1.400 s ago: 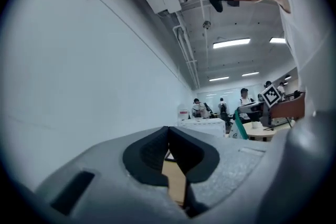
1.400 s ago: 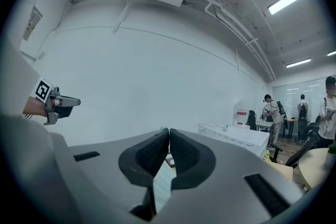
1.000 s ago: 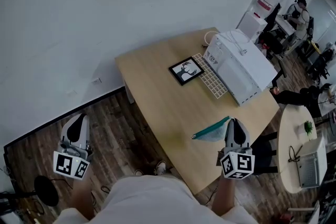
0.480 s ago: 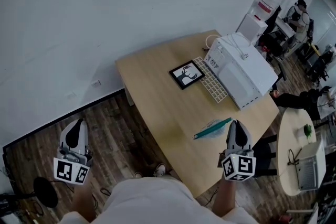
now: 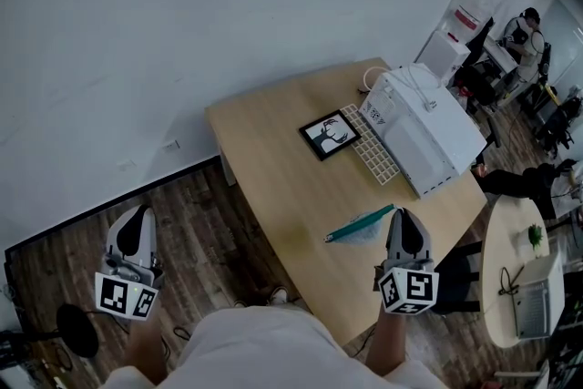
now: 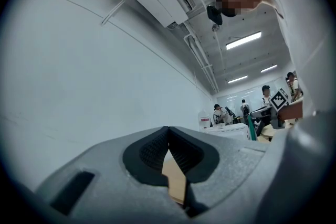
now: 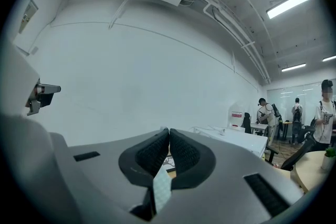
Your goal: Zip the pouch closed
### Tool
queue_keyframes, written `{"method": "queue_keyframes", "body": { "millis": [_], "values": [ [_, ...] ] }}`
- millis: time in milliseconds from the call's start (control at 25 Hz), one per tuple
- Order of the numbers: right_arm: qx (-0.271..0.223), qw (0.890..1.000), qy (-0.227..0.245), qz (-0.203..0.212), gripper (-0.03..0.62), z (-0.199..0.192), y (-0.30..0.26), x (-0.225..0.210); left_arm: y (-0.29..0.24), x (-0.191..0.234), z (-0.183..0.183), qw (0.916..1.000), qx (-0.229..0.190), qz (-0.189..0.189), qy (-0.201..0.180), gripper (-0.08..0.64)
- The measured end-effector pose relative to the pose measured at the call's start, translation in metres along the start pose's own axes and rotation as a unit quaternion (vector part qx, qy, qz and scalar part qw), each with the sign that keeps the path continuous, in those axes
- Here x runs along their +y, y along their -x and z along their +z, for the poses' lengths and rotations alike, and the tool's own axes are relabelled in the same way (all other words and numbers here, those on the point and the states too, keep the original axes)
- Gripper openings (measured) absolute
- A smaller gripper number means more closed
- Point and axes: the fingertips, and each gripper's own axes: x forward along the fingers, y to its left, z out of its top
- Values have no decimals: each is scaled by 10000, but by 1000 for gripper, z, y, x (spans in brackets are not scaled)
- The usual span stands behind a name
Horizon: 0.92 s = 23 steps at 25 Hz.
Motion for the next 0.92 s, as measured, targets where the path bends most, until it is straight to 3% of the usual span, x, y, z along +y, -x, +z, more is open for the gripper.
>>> {"method": "queue_keyframes", "body": {
  "millis": [920],
  "values": [
    [-39, 9989, 197, 413, 8, 12, -12, 30, 10, 3, -2, 10000, 41, 7, 38, 15]
  ]
}}
